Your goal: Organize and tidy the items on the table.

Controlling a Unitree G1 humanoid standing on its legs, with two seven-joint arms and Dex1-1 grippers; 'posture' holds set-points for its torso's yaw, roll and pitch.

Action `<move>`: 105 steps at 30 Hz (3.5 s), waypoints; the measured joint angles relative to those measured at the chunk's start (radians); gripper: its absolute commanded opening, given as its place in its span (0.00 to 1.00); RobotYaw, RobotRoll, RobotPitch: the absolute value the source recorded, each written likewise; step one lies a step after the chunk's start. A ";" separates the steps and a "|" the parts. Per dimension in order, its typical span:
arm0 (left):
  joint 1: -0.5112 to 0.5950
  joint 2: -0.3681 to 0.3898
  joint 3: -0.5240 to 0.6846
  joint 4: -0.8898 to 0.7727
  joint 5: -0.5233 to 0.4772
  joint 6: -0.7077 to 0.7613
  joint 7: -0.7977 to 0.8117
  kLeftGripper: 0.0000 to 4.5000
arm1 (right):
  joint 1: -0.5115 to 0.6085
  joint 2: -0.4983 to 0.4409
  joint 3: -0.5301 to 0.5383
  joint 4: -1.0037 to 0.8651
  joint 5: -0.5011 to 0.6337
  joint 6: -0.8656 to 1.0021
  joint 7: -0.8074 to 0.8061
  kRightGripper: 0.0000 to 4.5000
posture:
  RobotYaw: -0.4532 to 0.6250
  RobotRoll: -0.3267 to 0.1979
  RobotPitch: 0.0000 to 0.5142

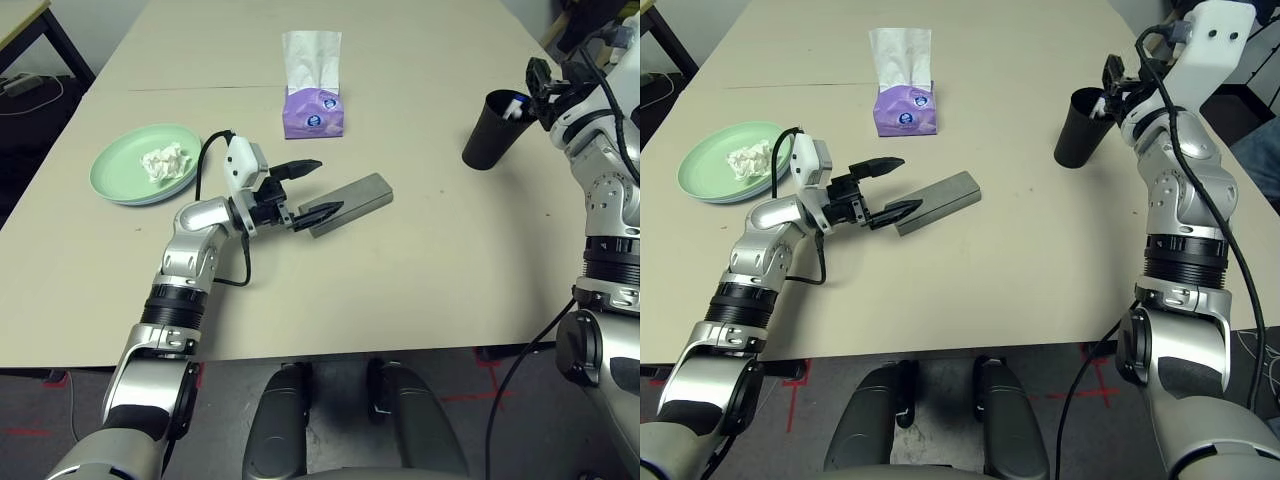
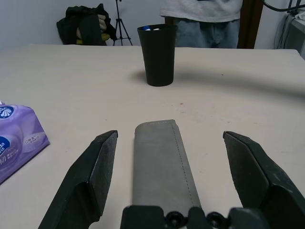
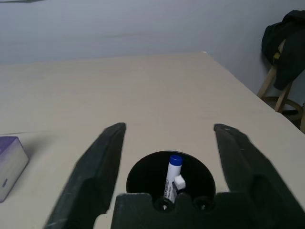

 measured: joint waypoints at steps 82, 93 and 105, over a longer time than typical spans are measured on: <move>0.200 -0.016 0.370 0.050 0.092 -0.082 0.908 1.00 | 0.451 0.165 0.025 -0.019 -0.039 -0.494 0.004 0.99 | 0.45 0.62 0.23; 0.188 -0.019 0.364 0.051 0.091 -0.086 0.904 1.00 | 0.422 0.185 0.052 -0.009 -0.058 -0.493 0.001 0.99 | 0.47 0.62 0.23; 0.202 0.017 0.366 0.051 0.084 -0.087 0.850 1.00 | 0.397 0.113 0.039 0.055 -0.021 -0.480 0.124 0.99 | 0.48 0.62 0.25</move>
